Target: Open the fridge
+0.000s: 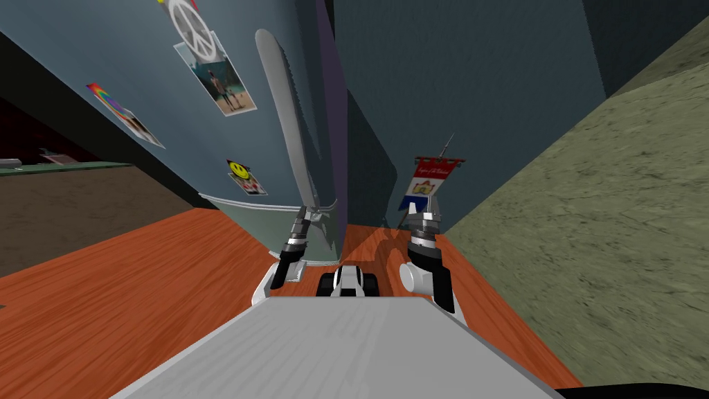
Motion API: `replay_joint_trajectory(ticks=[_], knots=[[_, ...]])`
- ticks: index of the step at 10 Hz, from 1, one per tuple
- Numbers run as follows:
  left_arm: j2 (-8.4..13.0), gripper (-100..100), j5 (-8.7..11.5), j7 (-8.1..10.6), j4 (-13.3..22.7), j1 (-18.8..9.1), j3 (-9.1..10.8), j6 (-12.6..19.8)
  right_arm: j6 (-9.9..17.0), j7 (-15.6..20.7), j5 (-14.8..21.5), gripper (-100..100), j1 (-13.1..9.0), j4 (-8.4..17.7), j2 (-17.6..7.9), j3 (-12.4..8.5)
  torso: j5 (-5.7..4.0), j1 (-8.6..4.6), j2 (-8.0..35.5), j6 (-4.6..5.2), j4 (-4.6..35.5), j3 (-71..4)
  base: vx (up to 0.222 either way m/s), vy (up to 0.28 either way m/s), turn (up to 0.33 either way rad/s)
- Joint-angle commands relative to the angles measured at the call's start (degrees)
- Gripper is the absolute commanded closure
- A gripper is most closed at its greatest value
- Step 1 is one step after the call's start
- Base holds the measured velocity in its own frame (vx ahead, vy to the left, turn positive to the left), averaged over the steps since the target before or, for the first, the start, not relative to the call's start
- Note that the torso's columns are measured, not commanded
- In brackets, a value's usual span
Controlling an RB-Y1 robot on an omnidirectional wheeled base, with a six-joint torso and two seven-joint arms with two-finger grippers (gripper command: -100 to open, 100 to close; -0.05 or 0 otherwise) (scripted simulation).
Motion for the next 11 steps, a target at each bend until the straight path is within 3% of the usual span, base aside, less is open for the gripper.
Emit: replay_joint_trajectory(ticks=[1, 2, 4, 5, 7, 8, 10, 11], knots=[[-0.05, -100, -0.01, 0.1, -0.97, -0.01, -0.05, 1.0, 0.0, 0.0, 0.0, 0, 0.0, 0.0, 0.0, 0.0, 0.0, 0.01, 0.06, 0.0, 0.02, 0.04, 0.015, 0.002, -0.001], [-0.08, 100, -0.07, -0.15, 0.54, 0.19, -0.11, -0.63, 0.0, 0.0, 0.0, 0, -0.01, 0.0, 0.0, 0.0, 0.0, 0.01, 0.12, -0.01, 0.03, 0.08, -0.026, 0.002, 0.004], [-0.2, 100, -0.2, -0.54, 2.4, 0.55, -0.29, -2.84, 0.0, 0.0, 0.0, 0, -0.02, 0.01, 0.0, 0.0, 0.03, -0.01, 0.03, 0.06, -0.06, 0.03, -0.057, -0.009, 0.004], [0.07, 100, -0.01, -0.22, 1.72, 0.48, 0.01, -2.07, 0.0, 0.0, 0.0, 0, -0.01, 0.0, 0.0, 0.0, -0.02, -0.1, -0.01, 0.06, -0.02, 0.0, -0.026, -0.001, 0.004], [3.25, 100, 0.88, 2.74, 2.72, -0.43, 0.9, -2.57, 0.0, 0.0, 0.0, 0, -0.03, 0.0, -0.01, 0.0, -0.02, 0.07, 0.26, 0.06, 0.09, 0.13, -0.165, 0.116, -0.212], [3.25, 100, 0.88, 2.74, 2.72, -0.43, 0.9, -2.57, 0.01, 0.0, 0.0, 0, -0.04, 0.01, -0.01, -0.01, 0.02, 0.28, 0.62, 0.0, 0.24, 0.36, -0.249, 0.148, -0.082], [6.42, 100, 1.75, 5.71, 3.56, -1.43, 1.76, -2.84, 0.01, 0.0, 0.0, 0, -0.05, 0.02, -0.01, -0.01, -0.02, -0.05, 0.52, 0.01, 0.16, 0.33, -0.342, 0.151, -0.236], [6.42, 100, 1.75, 5.71, 3.56, -1.43, 1.76, -2.84, 0.01, 0.0, 0.0, 0, -0.05, 0.02, -0.01, -0.01, 0.0, 0.06, 0.34, -0.03, 0.11, 0.22, -0.238, 0.125, 0.059]])
